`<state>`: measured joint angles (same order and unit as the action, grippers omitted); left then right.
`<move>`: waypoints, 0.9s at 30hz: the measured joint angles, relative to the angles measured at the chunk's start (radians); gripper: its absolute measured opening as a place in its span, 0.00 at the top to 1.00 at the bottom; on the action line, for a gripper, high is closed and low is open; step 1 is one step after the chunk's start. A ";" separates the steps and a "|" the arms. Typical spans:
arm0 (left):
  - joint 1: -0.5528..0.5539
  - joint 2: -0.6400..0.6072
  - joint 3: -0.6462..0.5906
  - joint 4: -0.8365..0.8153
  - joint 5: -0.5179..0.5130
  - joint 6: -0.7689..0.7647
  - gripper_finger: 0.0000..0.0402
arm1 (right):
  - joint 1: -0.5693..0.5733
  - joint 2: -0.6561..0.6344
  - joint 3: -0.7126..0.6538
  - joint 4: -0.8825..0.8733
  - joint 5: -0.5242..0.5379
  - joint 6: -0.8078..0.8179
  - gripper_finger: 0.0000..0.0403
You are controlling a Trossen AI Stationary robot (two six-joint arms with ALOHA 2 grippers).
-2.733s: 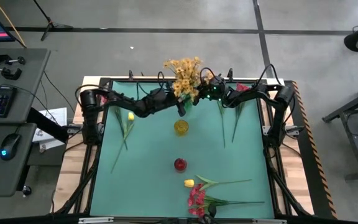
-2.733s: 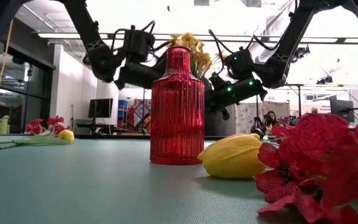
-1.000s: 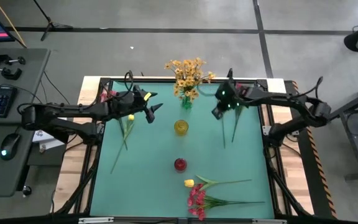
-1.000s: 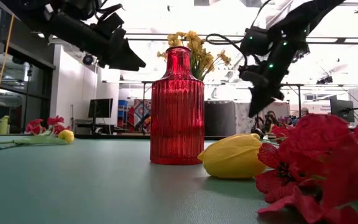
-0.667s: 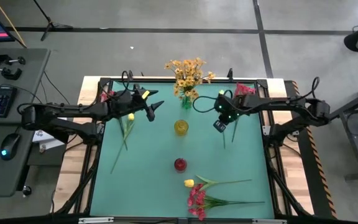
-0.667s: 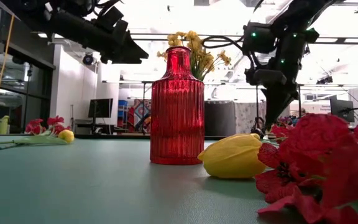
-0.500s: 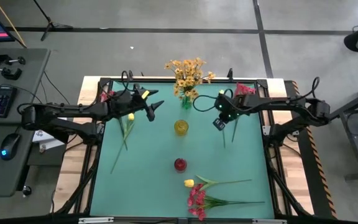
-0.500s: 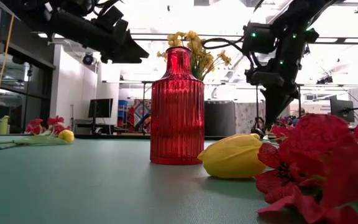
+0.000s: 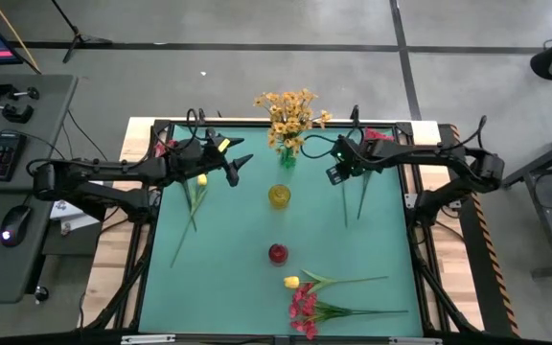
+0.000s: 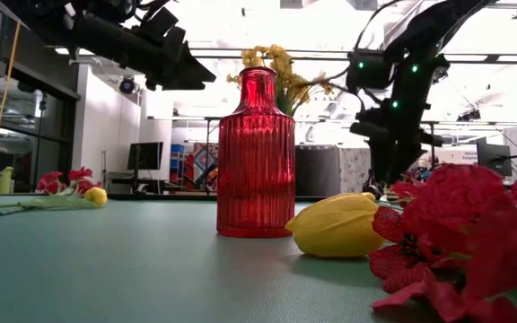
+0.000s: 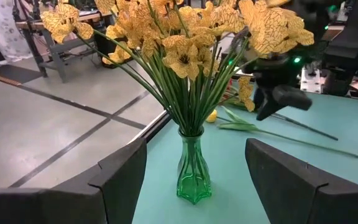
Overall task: Sort flowers into vase by color
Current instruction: Put the right yellow flower into the red vase
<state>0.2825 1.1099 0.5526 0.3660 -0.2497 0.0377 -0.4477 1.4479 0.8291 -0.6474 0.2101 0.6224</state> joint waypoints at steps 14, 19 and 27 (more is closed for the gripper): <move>0.000 0.000 0.000 -0.001 0.000 0.026 0.35 | -0.019 0.170 0.000 0.084 -0.012 -0.002 0.40; 0.000 0.000 0.001 -0.001 0.000 0.026 0.35 | -0.018 0.198 0.003 0.093 -0.008 -0.002 0.48; 0.000 -0.001 0.001 -0.001 -0.020 0.031 0.35 | -0.007 0.194 0.002 0.010 0.059 -0.078 0.94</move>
<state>0.2826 1.1085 0.5533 0.3646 -0.2692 0.0683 -0.4551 1.6415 0.8314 -0.6373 0.2692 0.5444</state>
